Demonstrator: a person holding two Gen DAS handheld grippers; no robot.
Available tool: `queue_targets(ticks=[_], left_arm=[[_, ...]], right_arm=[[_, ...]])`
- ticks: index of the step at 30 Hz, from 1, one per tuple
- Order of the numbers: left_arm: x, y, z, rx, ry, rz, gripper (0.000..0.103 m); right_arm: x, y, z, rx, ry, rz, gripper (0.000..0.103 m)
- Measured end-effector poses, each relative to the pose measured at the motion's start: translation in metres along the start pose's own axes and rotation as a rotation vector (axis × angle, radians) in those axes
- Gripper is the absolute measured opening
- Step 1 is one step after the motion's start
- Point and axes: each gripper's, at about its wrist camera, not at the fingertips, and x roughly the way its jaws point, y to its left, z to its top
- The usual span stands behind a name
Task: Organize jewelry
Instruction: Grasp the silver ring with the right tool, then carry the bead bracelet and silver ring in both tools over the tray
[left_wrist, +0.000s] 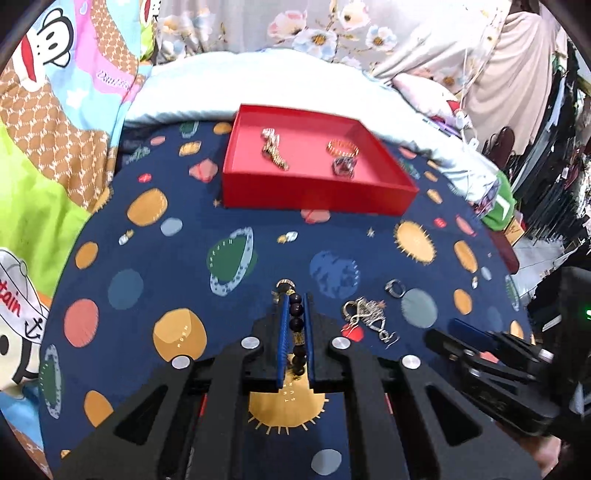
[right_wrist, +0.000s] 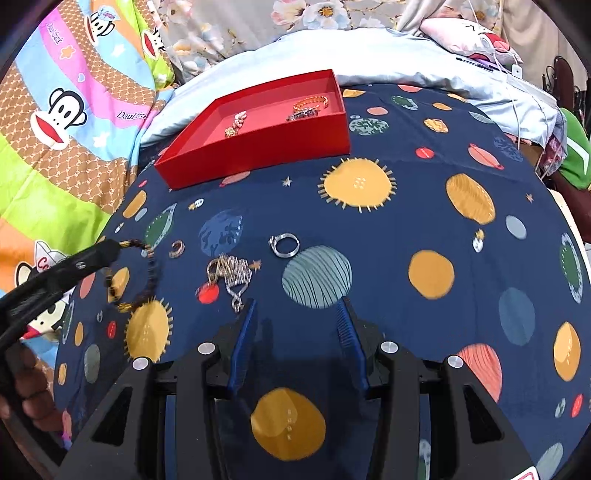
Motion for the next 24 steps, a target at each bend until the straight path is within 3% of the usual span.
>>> queue_targets(ticks=[5,13,21,24], left_arm=[[-0.009,0.001,0.007,0.002,-0.022,-0.005,0.007],[0.005,0.008,0.005,-0.006,0.012,0.021,0.007],[0.013,0.010,0.003,0.001,0.028,0.041,0.007],[0.015,0.009,0.003,0.000,0.035,0.039,0.007]], right_arm=[[0.014,0.003,0.019,-0.014,-0.012,-0.004,0.043],[0.040,0.014,0.037,-0.050,-0.003,-0.012,0.041],[0.052,0.019,0.038,-0.076,0.010,-0.028,0.024],[0.053,0.019,0.037,-0.084,0.005,-0.035,0.023]])
